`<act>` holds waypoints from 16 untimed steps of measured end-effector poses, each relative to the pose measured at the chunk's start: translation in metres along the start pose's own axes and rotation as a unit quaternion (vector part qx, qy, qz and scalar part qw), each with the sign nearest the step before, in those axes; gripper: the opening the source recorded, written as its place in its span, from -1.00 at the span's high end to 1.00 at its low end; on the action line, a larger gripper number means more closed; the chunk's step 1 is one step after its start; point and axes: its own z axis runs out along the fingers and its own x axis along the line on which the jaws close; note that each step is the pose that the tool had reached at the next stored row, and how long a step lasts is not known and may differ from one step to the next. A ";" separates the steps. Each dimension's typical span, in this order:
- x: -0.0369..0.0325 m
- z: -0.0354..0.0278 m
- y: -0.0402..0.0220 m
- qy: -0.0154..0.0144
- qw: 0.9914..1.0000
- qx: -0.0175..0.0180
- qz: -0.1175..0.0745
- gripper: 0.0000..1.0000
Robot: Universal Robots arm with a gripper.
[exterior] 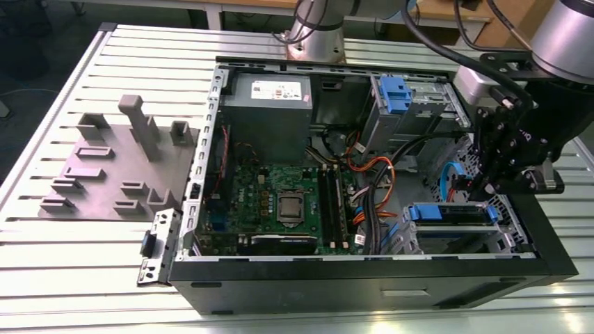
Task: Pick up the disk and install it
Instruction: 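Insert the first disk wire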
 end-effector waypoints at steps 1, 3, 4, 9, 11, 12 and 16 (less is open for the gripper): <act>0.0003 0.0000 0.0009 0.000 1.000 0.001 0.000 0.67; 0.0015 0.0003 0.0028 0.000 1.000 0.003 -0.001 0.67; 0.0026 0.0005 0.0037 0.000 1.000 0.005 -0.001 0.67; 0.0090 0.0018 0.0084 0.000 1.000 0.010 -0.001 0.67; 0.0095 0.0017 0.0107 -0.001 1.000 0.013 -0.001 0.67; 0.0097 0.0017 0.0115 -0.001 1.000 0.015 -0.002 0.67; 0.0095 0.0030 0.0128 -0.002 1.000 0.017 -0.001 0.67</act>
